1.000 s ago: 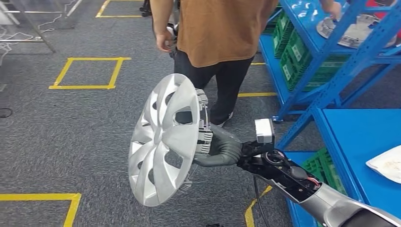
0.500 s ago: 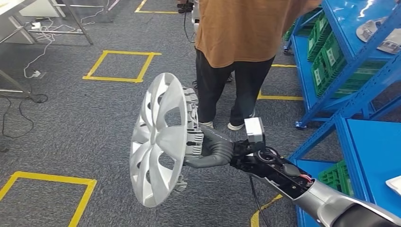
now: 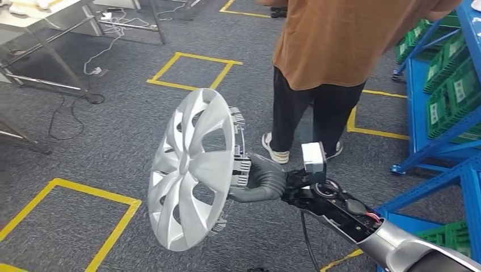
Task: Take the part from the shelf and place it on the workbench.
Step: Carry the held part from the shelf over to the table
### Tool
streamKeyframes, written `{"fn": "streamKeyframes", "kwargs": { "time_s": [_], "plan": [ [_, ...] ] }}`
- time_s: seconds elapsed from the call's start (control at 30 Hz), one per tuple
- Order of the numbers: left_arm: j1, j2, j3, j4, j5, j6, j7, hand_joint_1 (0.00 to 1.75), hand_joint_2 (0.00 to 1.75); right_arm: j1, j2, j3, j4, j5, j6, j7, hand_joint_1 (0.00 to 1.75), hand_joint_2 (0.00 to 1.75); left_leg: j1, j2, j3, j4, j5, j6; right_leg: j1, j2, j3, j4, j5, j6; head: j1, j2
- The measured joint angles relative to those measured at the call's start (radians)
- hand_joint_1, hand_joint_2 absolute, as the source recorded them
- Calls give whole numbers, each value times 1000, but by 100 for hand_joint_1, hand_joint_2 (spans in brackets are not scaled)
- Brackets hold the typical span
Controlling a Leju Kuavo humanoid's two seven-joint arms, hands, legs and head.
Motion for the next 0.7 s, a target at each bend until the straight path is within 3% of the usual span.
{"fn": "streamKeyframes", "kwargs": {
  "time_s": [0.03,0.1,0.17,0.23,0.27,0.33,0.4,0.47,0.5,0.53,0.6,0.67,0.7],
  "plan": [
    [0,0,0,0,0,0,0,0,175,-1,0,0,0,0,-2,2,175,175,0,-14,2,1,-1,-1,0,7,24,-62,42,-3,2,0],
    [-1,-2,0,0,2,0,0,0,175,-2,0,0,0,0,-5,6,175,175,0,-38,2,4,-3,-5,-4,51,82,-201,110,-10,6,0],
    [-1,-3,0,0,5,0,0,0,175,-4,0,2,0,0,-6,9,175,175,1,-60,-9,8,0,-13,-6,84,114,-268,122,-13,6,0],
    [2,-1,0,0,8,0,0,0,175,-7,1,5,0,-1,-4,12,175,175,2,-81,-19,7,7,-26,-7,71,122,-279,118,-17,4,0],
    [5,-1,0,0,10,0,0,0,175,-8,3,7,0,-2,-3,13,175,175,1,-76,-23,11,4,-32,-9,60,123,-283,121,-21,2,0],
    [4,-1,0,0,12,1,0,0,175,-11,7,11,0,-3,0,14,175,175,-3,-28,-55,74,-34,-42,-14,32,128,-293,126,-31,-12,0],
    [-1,-2,0,0,14,1,0,0,175,-12,8,14,0,-4,0,15,175,175,-2,27,-125,213,-100,-50,-9,3,128,-295,126,-36,-27,0],
    [0,-3,0,0,15,1,0,0,175,-12,8,16,1,-4,0,15,175,175,1,42,-173,307,-126,-55,-7,-24,128,-294,124,-38,-32,0],
    [1,-3,0,0,15,1,0,0,175,-12,8,16,1,-4,0,15,175,175,2,45,-165,294,-109,-56,-6,-36,128,-294,123,-37,-34,0],
    [2,-3,0,0,15,1,0,0,175,-12,8,17,1,-4,0,15,175,175,2,50,-137,241,-78,-56,-7,-47,130,-294,122,-36,-37,0],
    [0,-2,0,0,15,1,0,0,175,-13,9,18,1,-4,1,15,175,175,-1,86,-54,86,-17,-51,-3,-66,133,-294,118,-30,-44,0],
    [-2,-2,0,0,15,1,0,0,175,-16,10,18,1,-4,1,15,175,175,-7,107,-14,8,1,-37,3,-79,137,-294,113,-21,-42,0],
    [-2,-1,0,0,16,1,0,0,175,-17,10,18,1,-4,1,15,175,175,-10,102,-15,6,-1,-30,5,-86,138,-294,111,-17,-40,0]
  ]
}}
